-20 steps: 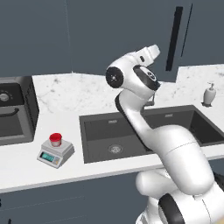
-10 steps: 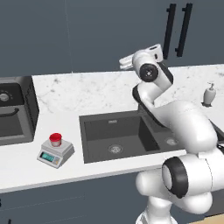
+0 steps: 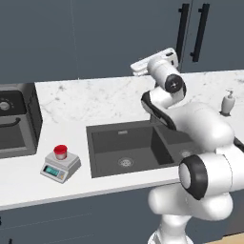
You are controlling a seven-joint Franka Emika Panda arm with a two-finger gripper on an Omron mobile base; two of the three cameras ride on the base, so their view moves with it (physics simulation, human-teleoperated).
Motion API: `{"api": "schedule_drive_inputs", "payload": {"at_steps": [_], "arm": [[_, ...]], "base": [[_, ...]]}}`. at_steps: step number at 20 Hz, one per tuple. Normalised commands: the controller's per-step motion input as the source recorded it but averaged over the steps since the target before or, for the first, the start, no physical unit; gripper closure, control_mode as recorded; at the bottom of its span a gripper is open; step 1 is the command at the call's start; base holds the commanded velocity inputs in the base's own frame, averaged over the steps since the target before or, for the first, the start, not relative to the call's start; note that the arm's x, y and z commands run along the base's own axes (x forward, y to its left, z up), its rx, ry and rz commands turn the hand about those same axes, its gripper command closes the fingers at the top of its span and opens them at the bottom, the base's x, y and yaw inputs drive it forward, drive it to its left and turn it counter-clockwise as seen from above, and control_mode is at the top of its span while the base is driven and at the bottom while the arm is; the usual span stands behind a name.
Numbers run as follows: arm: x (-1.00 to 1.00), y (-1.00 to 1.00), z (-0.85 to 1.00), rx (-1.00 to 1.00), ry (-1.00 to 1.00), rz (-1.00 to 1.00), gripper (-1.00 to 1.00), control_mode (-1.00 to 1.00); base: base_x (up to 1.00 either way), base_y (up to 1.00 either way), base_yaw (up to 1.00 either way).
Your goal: Pick the jam and place it on the digital scale for weighing, and close the cabinet.
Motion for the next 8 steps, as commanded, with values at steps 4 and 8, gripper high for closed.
{"api": "schedule_drive_inputs", "payload": {"at_steps": [4,8], "arm": [[1.0,0.0,0.0,0.07,0.1,0.18,-1.0,-1.0],[1.0,0.0,0.0,0.01,0.16,0.13,-1.0,-1.0]], "base": [[0.0,0.0,0.0],[0.0,0.0,0.0]]}}
